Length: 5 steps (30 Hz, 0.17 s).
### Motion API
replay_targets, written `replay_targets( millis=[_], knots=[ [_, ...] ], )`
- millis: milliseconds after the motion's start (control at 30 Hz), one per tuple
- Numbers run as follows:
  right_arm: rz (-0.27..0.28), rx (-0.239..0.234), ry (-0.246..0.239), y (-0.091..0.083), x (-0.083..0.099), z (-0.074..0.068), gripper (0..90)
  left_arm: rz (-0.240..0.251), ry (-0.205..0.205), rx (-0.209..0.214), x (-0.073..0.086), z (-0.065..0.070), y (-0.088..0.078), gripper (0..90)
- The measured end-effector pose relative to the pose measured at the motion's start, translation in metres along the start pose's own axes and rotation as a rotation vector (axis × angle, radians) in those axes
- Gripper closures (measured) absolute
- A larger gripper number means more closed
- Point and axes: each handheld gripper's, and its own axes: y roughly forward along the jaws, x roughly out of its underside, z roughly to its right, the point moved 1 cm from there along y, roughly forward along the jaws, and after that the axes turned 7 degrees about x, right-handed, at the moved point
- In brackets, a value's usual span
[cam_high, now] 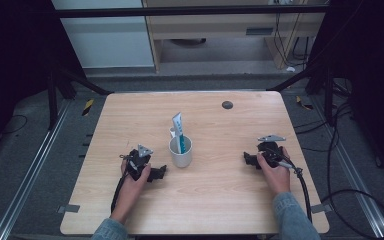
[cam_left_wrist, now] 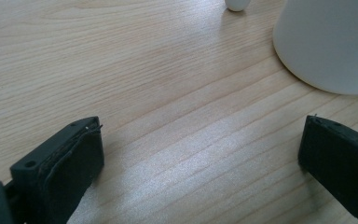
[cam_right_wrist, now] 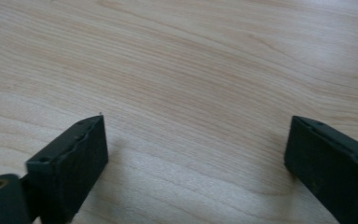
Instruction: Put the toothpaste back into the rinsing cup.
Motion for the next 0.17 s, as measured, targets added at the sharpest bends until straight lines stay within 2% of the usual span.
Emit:
replay_targets(
  millis=[167],
  knots=[
    [0.000,0.015,0.013,0.0004,-0.0002,-0.0010,4.4,0.000,0.000,0.000,0.0001,0.0001,0.0000,0.0]
  ],
)
